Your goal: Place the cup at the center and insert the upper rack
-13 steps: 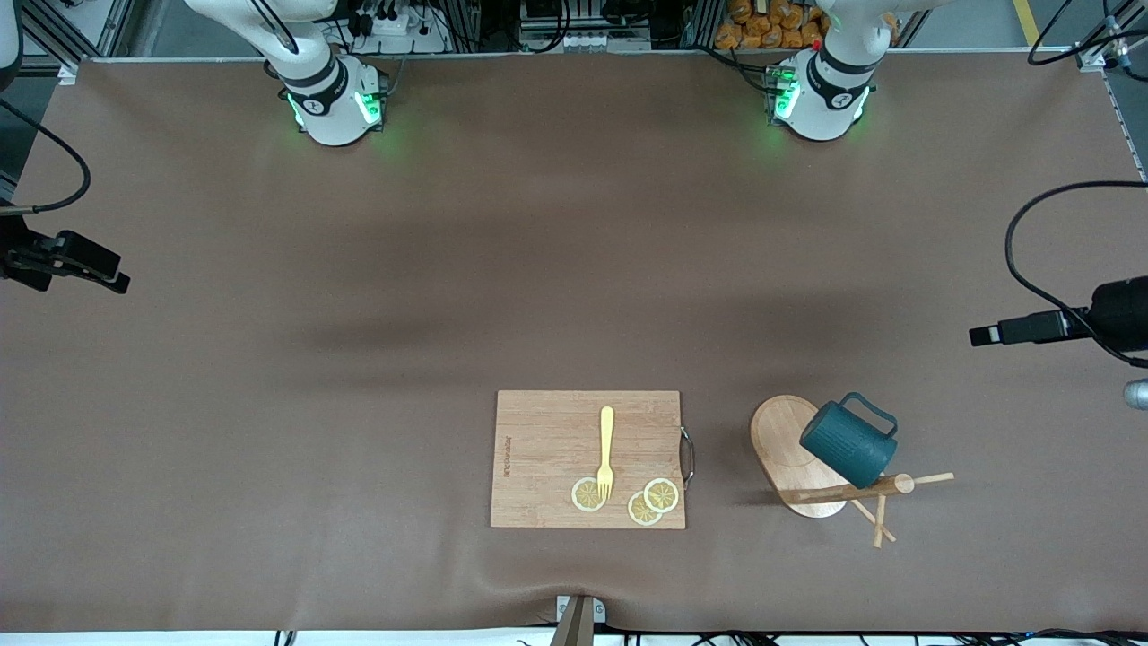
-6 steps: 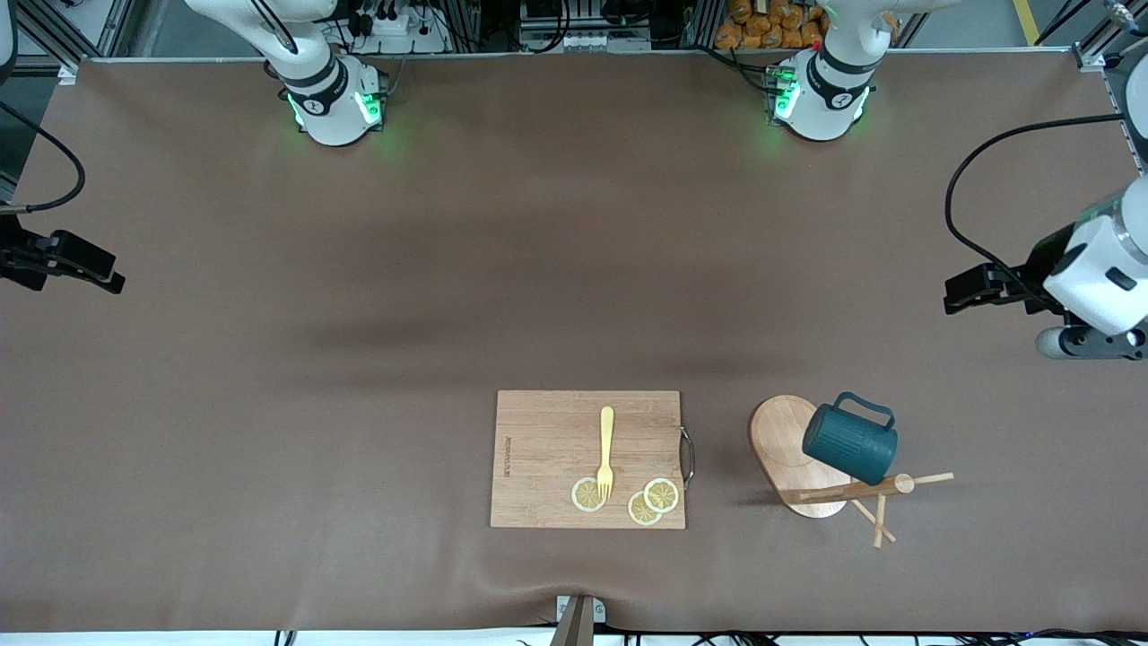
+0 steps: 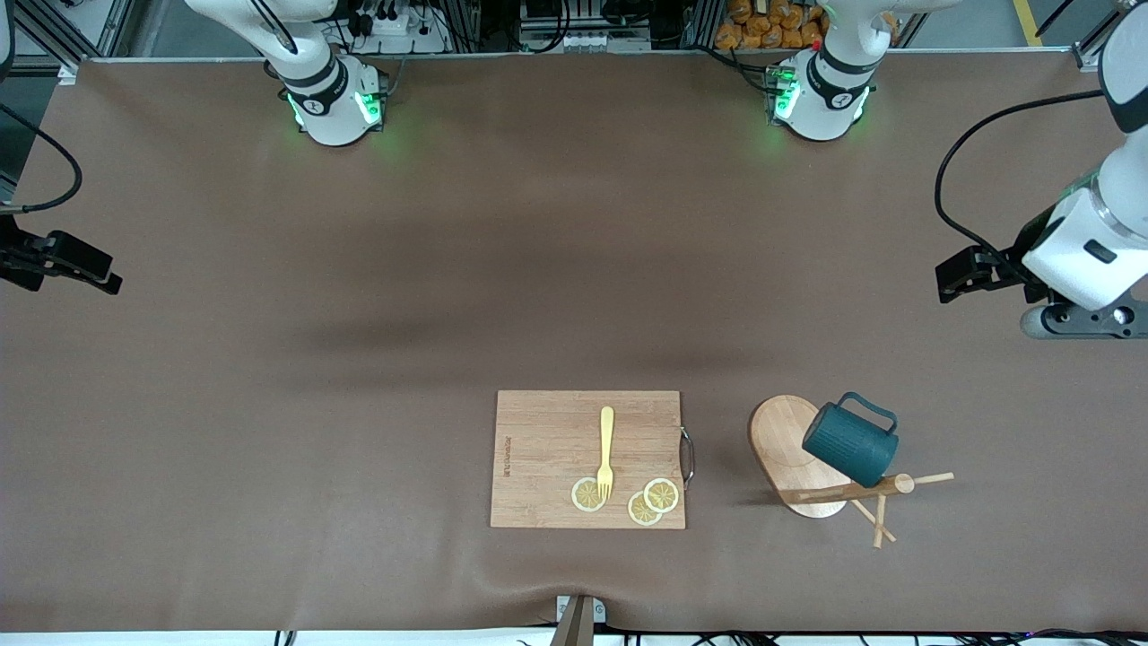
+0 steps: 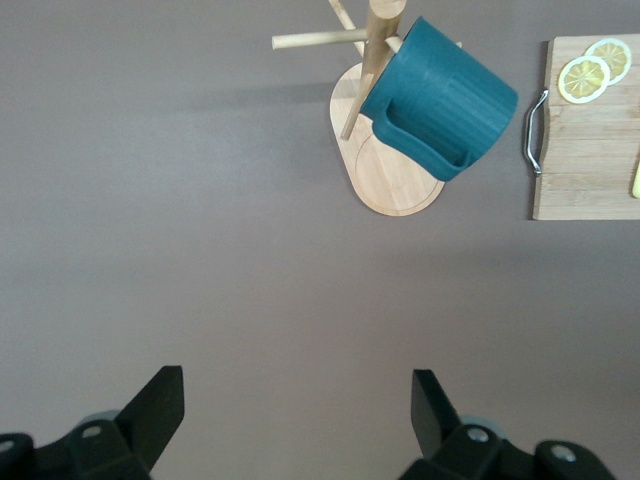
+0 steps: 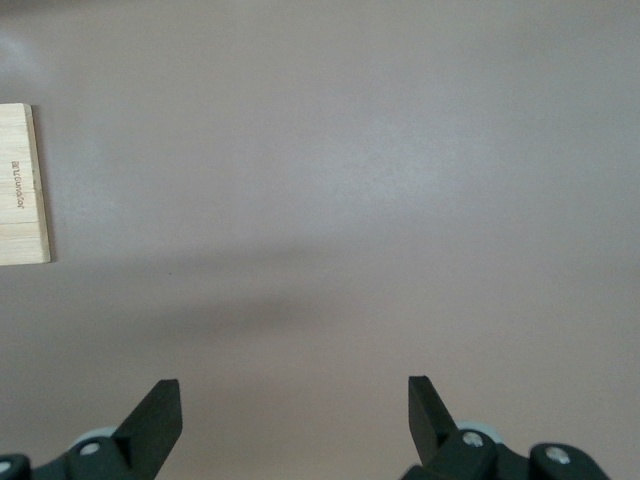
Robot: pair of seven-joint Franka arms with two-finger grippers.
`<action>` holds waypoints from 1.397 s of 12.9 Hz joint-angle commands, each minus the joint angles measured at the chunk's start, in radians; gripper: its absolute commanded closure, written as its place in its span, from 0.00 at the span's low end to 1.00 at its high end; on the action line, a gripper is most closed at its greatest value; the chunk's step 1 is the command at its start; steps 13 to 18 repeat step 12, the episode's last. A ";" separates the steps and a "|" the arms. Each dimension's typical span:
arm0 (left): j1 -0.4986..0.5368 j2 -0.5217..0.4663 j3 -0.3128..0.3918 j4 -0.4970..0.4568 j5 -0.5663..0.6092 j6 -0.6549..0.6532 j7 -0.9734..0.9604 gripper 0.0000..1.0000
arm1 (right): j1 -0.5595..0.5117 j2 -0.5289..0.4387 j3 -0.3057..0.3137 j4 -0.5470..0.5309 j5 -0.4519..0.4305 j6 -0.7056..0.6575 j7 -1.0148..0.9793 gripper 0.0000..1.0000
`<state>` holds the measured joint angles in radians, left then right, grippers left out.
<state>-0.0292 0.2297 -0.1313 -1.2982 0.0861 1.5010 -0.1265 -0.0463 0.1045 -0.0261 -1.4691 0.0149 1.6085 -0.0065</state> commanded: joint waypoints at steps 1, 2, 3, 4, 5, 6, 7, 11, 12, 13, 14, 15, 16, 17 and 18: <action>0.006 -0.050 -0.004 -0.056 0.011 0.013 -0.010 0.00 | -0.009 0.014 0.005 0.012 -0.001 0.002 0.005 0.00; 0.008 -0.053 -0.005 -0.056 0.009 0.013 -0.012 0.00 | -0.007 0.015 0.005 0.012 0.007 0.001 0.008 0.00; 0.008 -0.055 -0.005 -0.056 0.006 0.013 -0.010 0.00 | -0.003 0.018 0.005 0.012 0.005 0.002 0.008 0.00; 0.011 -0.058 -0.005 -0.056 -0.005 0.013 -0.010 0.00 | -0.003 0.023 0.005 0.012 0.008 0.002 0.007 0.00; 0.012 -0.075 -0.005 -0.065 -0.022 0.013 -0.010 0.00 | -0.001 0.030 0.005 0.013 0.010 0.002 0.008 0.00; 0.012 -0.093 -0.004 -0.085 -0.023 0.013 -0.010 0.00 | -0.001 0.030 0.005 0.013 0.008 0.002 0.007 0.00; 0.012 -0.120 -0.004 -0.113 -0.025 0.013 -0.010 0.00 | 0.000 0.029 0.006 0.016 0.008 0.002 0.002 0.00; 0.017 -0.196 -0.004 -0.208 -0.059 0.013 -0.016 0.00 | 0.005 0.029 0.008 0.052 0.011 0.001 0.000 0.00; 0.017 -0.199 -0.004 -0.210 -0.059 0.013 -0.015 0.00 | 0.005 0.029 0.008 0.065 0.011 0.001 0.000 0.00; 0.017 -0.199 -0.004 -0.210 -0.059 0.013 -0.015 0.00 | 0.005 0.029 0.008 0.065 0.011 0.001 0.000 0.00; 0.017 -0.199 -0.004 -0.210 -0.059 0.013 -0.015 0.00 | 0.005 0.029 0.008 0.065 0.011 0.001 0.000 0.00; 0.017 -0.199 -0.004 -0.210 -0.059 0.013 -0.015 0.00 | 0.005 0.029 0.008 0.065 0.011 0.001 0.000 0.00; 0.017 -0.199 -0.004 -0.210 -0.059 0.013 -0.015 0.00 | 0.005 0.029 0.008 0.065 0.011 0.001 0.000 0.00; 0.017 -0.199 -0.004 -0.210 -0.059 0.013 -0.015 0.00 | 0.005 0.029 0.008 0.065 0.011 0.001 0.000 0.00; 0.017 -0.199 -0.004 -0.210 -0.059 0.013 -0.015 0.00 | 0.005 0.029 0.008 0.065 0.011 0.001 0.000 0.00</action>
